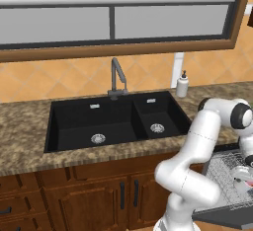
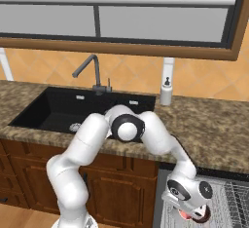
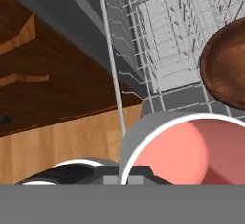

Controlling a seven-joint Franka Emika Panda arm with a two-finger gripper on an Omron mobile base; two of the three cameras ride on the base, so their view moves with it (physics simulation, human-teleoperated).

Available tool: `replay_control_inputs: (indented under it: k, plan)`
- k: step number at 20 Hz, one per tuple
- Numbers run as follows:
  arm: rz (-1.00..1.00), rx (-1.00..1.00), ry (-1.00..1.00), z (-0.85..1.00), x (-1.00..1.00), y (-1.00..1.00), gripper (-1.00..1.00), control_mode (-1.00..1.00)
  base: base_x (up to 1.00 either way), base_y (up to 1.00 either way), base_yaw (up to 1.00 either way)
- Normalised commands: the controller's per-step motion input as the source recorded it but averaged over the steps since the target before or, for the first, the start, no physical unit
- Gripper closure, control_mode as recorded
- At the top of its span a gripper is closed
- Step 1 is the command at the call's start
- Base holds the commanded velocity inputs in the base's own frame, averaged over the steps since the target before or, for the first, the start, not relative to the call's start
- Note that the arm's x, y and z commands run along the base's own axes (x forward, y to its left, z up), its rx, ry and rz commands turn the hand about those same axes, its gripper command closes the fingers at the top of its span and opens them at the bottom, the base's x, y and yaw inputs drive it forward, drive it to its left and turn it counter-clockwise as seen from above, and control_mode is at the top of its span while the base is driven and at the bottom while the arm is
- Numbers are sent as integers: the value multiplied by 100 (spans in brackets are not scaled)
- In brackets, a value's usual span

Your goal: Pick up the cup and bowl from the counter, place them in the dishwasher, and close the dishwasher door.

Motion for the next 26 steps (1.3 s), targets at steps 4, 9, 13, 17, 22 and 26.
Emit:
replay_control_inputs:
  k: [4, 9, 13, 17, 22, 26]
  plan:
    - [2, 0, 0, -24, 52, -34, 100, -100, 0, 0, 0]
    - [0, 0, 0, -46, 17, -45, 100, -100, 0, 0, 0]
    - [1, 1, 0, -76, 25, -13, 100, -100, 0, 0, 0]
    - [4, 2, 0, -61, 10, -1, 100, -100, 0, 0, 0]
    - [6, 5, 0, -25, 0, 0, -100, -100, 0, 0, 0]
    - [2, 0, 1, 0, 0, 0, -100, -100, 0, 0, 0]
